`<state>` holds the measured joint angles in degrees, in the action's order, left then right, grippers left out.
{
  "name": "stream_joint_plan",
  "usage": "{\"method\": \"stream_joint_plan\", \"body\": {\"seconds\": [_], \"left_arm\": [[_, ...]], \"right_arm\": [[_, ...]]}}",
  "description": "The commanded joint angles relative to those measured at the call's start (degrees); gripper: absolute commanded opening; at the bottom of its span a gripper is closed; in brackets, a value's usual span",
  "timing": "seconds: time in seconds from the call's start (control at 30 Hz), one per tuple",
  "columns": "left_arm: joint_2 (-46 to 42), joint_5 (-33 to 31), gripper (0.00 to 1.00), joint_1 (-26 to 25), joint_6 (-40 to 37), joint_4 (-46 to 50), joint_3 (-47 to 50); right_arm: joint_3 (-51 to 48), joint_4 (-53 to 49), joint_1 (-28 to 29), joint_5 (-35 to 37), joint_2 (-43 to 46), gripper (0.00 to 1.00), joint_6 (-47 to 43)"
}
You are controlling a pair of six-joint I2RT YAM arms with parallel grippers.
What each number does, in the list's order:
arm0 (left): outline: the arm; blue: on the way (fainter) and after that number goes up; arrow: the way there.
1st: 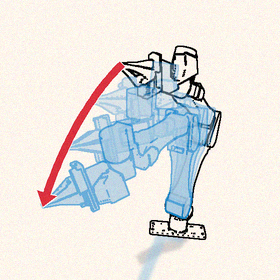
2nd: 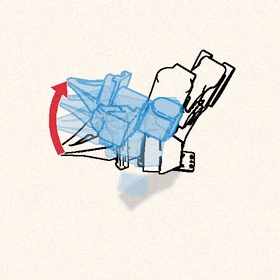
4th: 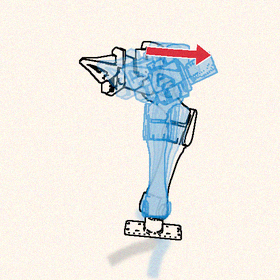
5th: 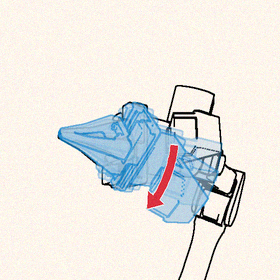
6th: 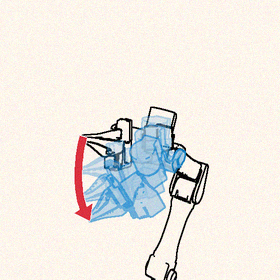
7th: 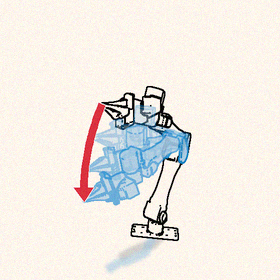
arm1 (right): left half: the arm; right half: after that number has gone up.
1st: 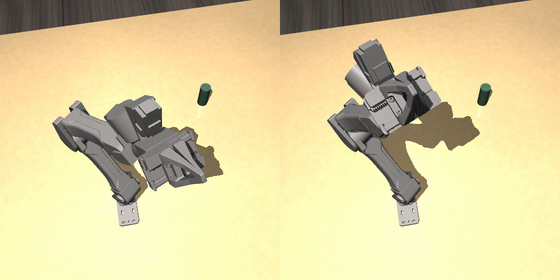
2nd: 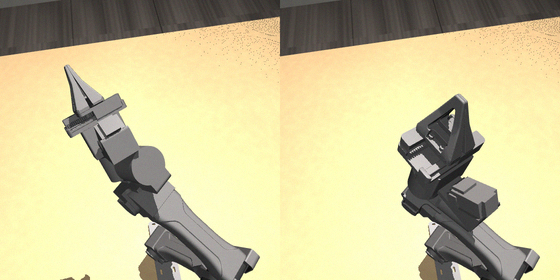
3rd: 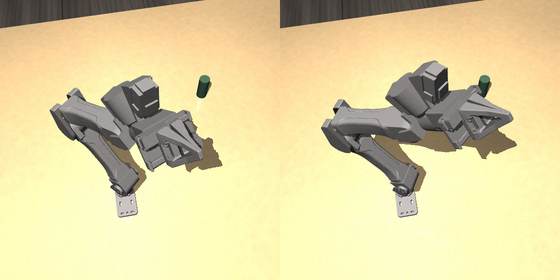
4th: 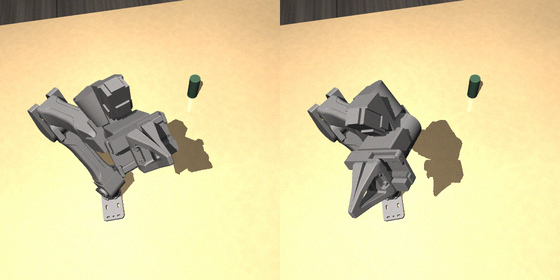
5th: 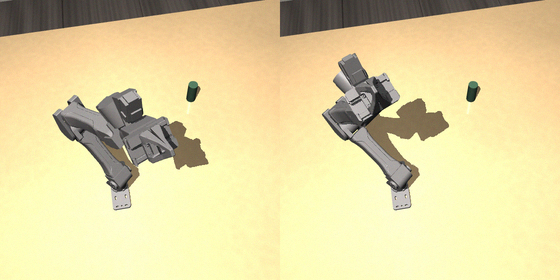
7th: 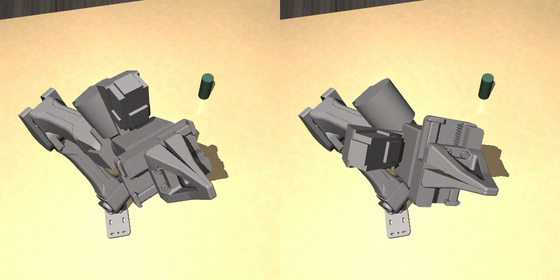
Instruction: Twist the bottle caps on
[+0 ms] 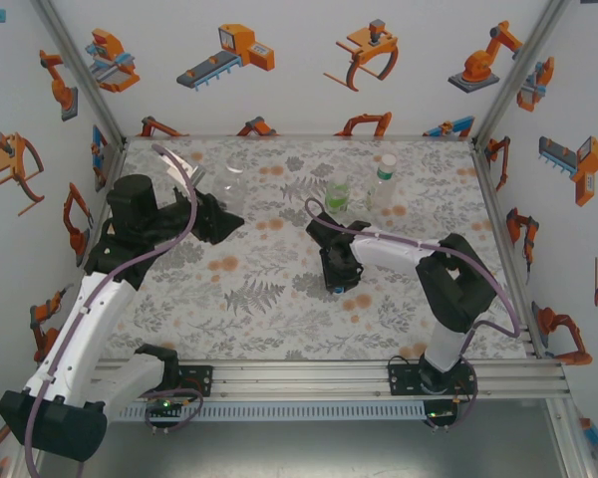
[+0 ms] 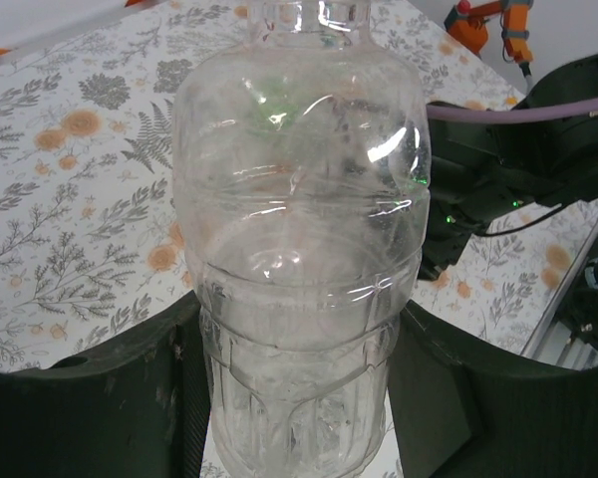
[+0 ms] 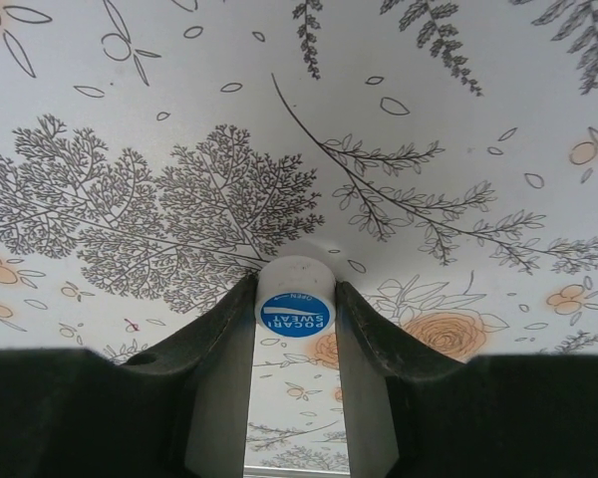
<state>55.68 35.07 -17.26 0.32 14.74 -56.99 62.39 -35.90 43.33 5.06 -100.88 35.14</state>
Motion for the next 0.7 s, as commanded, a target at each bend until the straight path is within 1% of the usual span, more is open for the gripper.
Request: {"method": "stream_joint_plan", "body": {"seconds": [0.0,0.1,0.27,0.37,0.47,0.67], "left_arm": [[1.05,2.61,0.1,-1.64,-5.3,3.41,-1.41],[2.27,2.39,0.1,-3.57,-9.25,7.26,-2.24],[4.57,3.2,0.1,-6.52,-15.02,12.66,-3.64],[4.96,3.31,0.1,-8.66,-19.03,15.18,-4.35],[4.2,3.24,0.1,-10.93,-22.91,15.97,-4.26],[2.59,2.13,0.09,-13.48,-28.01,17.25,-4.71]], "right_arm": [[0.9,-2.14,0.16,2.11,3.7,0.3,-2.24],[1.53,-1.87,0.09,0.83,6.53,0.27,-3.65],[3.84,-1.02,-0.13,-4.13,11.02,0.22,-7.35],[4.55,0.68,-0.67,-7.4,14.4,0.21,-9.11],[3.65,5.37,-2.1,-13.69,18.93,0.21,-10.37],[0.53,18.12,-3.43,-22.5,30.26,0.17,-15.9]]}}
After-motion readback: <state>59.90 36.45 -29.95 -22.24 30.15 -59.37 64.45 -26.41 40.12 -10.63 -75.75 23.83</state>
